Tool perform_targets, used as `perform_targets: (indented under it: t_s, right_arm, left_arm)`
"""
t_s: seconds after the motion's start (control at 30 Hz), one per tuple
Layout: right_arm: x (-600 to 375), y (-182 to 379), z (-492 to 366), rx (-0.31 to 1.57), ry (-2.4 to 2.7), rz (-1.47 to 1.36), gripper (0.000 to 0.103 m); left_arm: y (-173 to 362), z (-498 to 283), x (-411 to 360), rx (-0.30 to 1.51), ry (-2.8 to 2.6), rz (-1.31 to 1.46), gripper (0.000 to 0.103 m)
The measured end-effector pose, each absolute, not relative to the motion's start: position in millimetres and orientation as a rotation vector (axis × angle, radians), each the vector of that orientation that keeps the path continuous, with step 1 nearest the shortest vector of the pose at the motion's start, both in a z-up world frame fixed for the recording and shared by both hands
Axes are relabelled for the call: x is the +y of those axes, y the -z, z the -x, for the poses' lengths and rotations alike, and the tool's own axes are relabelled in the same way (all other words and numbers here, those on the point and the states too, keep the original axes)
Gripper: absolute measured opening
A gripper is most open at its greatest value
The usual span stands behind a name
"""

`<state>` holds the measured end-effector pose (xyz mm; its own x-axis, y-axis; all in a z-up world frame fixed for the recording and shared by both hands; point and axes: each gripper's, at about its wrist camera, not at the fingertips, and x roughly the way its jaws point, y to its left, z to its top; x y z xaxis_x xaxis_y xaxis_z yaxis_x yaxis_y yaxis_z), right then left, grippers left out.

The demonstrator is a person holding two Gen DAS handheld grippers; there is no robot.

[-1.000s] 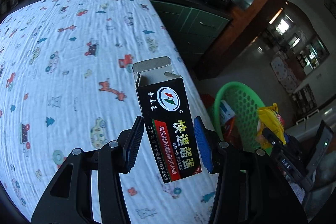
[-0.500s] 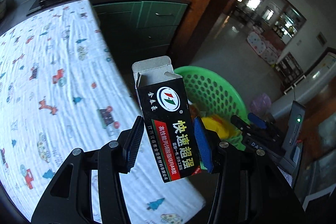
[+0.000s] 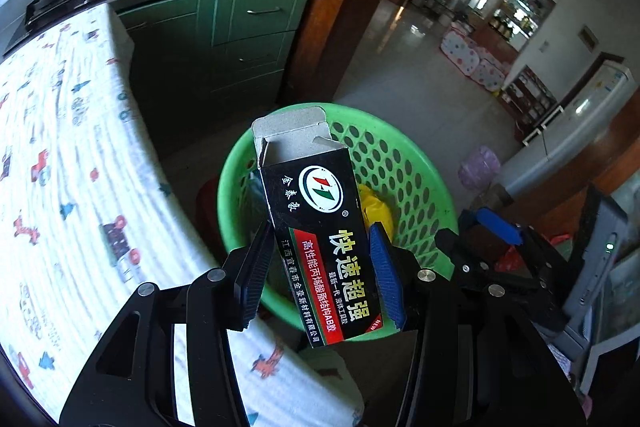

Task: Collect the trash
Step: 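Open the left gripper to drop the black glue box into the basket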

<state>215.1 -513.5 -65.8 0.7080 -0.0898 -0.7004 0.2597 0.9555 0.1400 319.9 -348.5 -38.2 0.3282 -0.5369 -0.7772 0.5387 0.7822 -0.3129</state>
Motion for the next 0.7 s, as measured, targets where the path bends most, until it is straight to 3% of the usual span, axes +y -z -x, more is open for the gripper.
perform_targets:
  t_s: [0.57, 0.7]
  right_arm:
    - [-514, 64, -200, 0.74, 0.217, -0.254, 0.084]
    - [-513, 64, -195, 0.731, 0.221, -0.261, 0.084]
  left_arm:
    - [55, -309, -377, 0.992, 0.74, -0.098, 0.051]
    - [54, -308, -376, 0.978, 0.743, -0.108, 0.059]
